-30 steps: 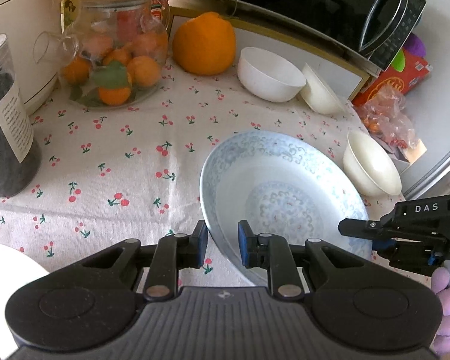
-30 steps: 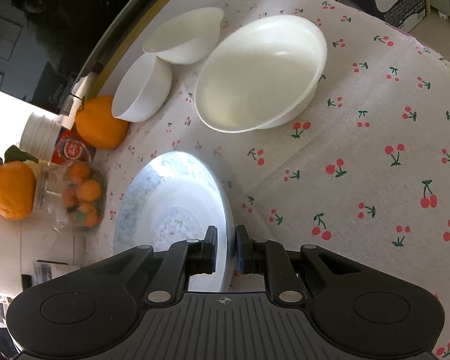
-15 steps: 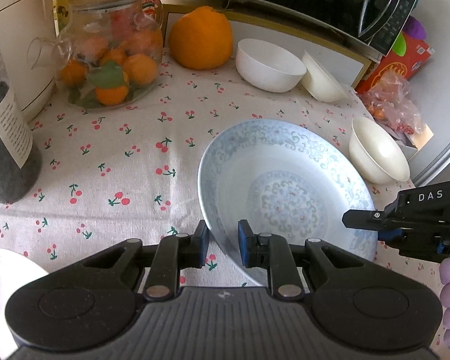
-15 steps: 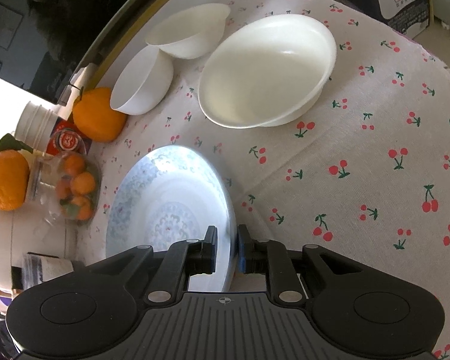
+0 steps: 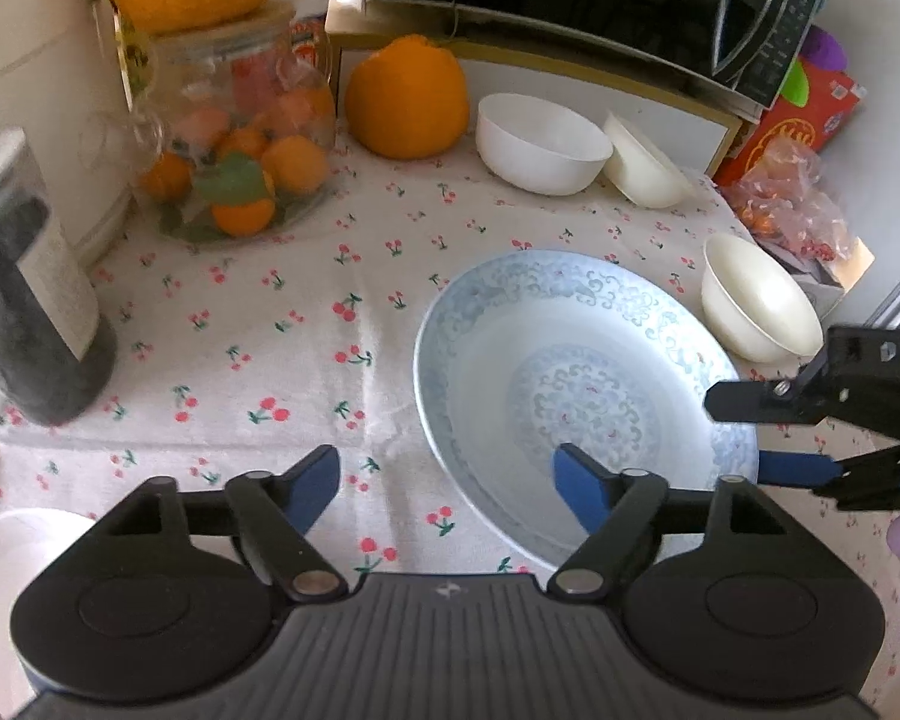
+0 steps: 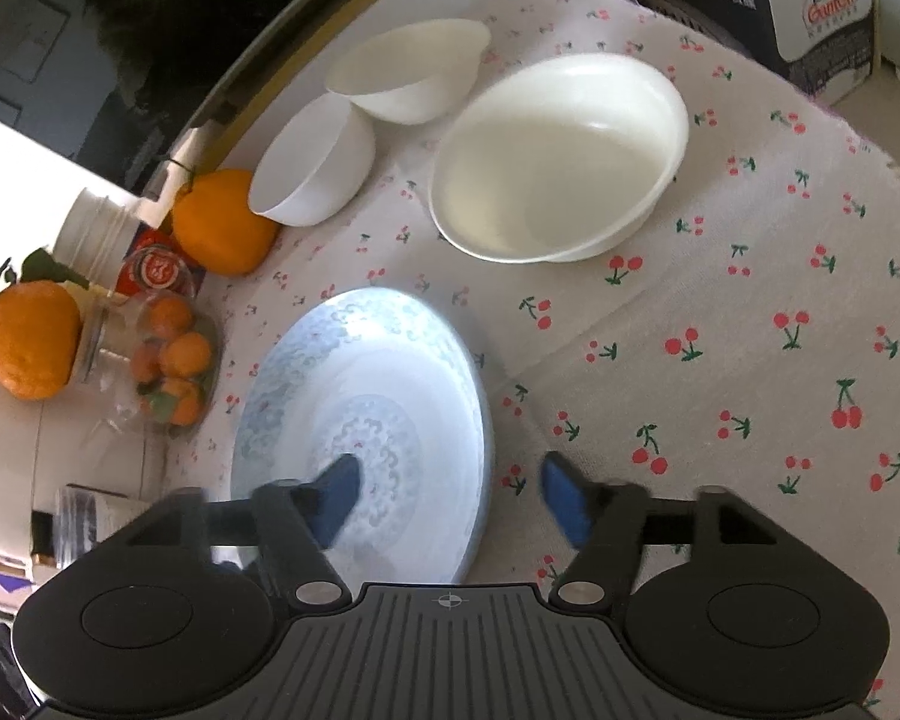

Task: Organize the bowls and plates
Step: 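Move both tools to the rim of the large blue-patterned plate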

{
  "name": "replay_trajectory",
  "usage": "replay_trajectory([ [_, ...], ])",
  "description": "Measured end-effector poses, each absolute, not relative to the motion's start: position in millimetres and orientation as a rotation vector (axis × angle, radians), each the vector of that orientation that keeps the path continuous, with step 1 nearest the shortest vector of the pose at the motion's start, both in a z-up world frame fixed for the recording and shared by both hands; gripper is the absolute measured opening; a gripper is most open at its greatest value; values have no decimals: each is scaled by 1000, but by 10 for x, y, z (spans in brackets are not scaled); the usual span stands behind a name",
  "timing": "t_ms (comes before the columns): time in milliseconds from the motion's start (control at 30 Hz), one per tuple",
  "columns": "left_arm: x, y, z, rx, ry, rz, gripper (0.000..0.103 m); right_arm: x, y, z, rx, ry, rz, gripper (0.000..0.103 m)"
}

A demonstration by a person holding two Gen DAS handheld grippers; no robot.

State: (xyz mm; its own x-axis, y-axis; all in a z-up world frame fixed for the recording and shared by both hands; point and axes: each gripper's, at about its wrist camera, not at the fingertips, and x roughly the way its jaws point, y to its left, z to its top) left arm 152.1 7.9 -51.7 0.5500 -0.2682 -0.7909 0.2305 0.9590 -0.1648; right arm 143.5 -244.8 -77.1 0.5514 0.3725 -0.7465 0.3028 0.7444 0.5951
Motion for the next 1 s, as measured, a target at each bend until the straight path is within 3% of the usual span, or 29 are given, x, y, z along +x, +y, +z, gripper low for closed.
replay_trajectory([
  [167,1411,182,-405,-23,907,-288,98,1311,-2458,-624,704,987,88,83],
  [267,1332,272,-340,-19,880,-271,103,1219,-2445,-535,648,969,103,88],
  [733,762,560,-93,13,780,-264,103,688,-2305,-305,471,903,226,91],
  [1000,485,598,-112,6,812,-331,103,456,-2316,-302,445,872,280,92],
])
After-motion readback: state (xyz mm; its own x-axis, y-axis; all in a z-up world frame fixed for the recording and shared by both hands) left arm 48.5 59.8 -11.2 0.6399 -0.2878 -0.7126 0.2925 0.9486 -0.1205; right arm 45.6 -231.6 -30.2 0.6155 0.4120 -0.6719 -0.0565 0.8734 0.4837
